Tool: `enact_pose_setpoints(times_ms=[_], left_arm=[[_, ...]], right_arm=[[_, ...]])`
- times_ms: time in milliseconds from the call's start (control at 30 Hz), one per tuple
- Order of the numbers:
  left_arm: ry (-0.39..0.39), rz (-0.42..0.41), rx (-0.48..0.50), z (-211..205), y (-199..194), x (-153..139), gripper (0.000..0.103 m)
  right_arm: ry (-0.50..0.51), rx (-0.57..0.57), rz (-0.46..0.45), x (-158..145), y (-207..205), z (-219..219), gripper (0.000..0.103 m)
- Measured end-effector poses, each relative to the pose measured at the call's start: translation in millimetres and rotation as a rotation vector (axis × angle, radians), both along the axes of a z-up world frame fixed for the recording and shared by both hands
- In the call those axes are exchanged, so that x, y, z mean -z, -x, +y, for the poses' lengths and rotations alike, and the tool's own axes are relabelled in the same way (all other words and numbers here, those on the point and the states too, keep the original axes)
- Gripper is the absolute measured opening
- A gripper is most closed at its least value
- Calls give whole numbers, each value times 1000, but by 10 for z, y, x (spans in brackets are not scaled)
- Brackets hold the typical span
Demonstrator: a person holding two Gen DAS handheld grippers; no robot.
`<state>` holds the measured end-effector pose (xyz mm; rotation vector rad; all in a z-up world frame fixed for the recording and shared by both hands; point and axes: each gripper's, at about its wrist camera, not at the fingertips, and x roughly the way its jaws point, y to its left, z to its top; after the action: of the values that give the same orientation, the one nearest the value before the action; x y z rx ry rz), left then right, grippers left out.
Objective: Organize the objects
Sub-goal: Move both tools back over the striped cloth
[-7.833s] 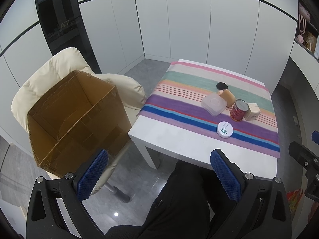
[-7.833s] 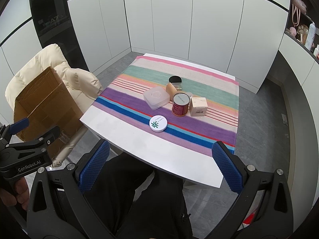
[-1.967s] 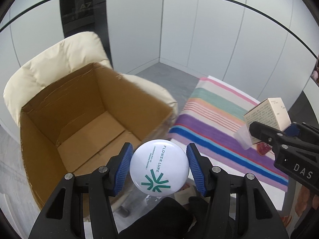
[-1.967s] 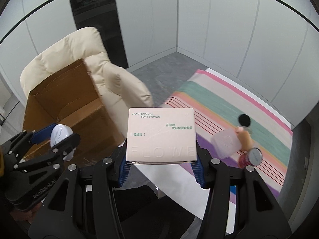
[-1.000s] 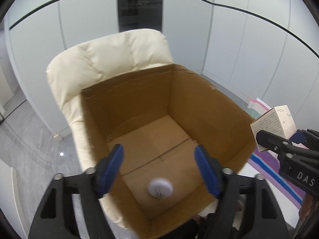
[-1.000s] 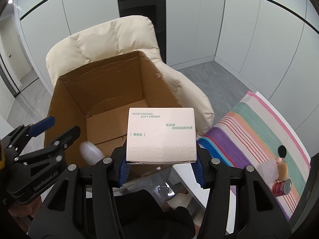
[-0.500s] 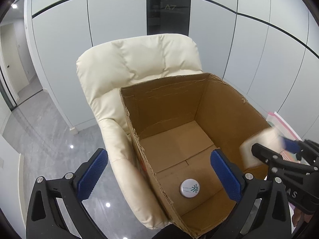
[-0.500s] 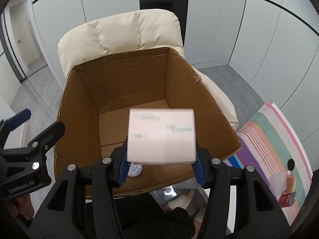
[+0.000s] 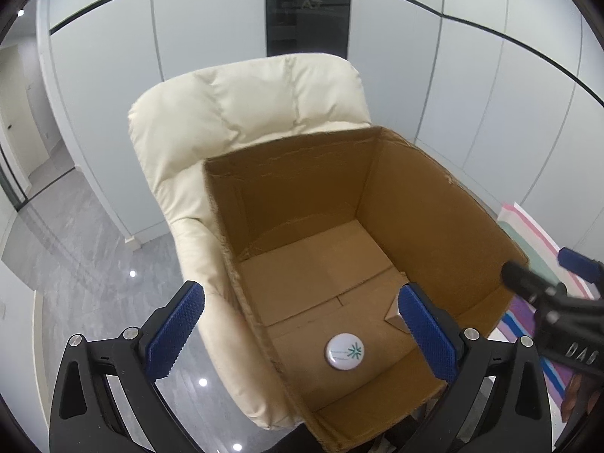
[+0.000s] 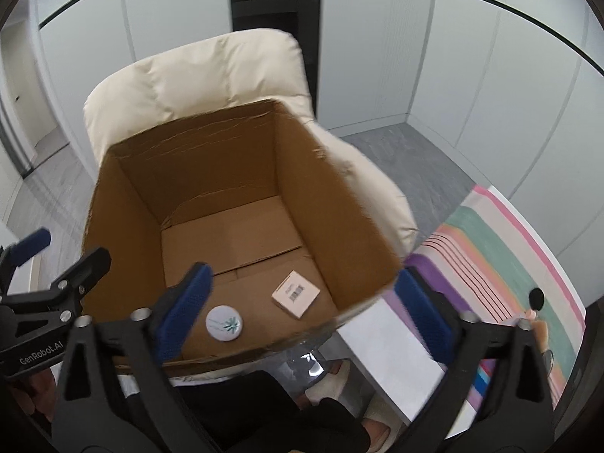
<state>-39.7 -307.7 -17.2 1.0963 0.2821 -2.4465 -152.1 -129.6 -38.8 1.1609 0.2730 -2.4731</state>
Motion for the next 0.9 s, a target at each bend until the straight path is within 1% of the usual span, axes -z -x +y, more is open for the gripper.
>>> enact_pose_setpoints(times_ms=[167,333,900], left_arm=[[-3,-6,20,110,75,17,103],[-12,-13,61,256,169,37,103],[7,-15,181,907,491,22,103]], right_arm=[[17,48,-11,-11,66,245,103],[16,78,-11,-7,110,436,103],[9,195,-13,-26,123,1217,103]])
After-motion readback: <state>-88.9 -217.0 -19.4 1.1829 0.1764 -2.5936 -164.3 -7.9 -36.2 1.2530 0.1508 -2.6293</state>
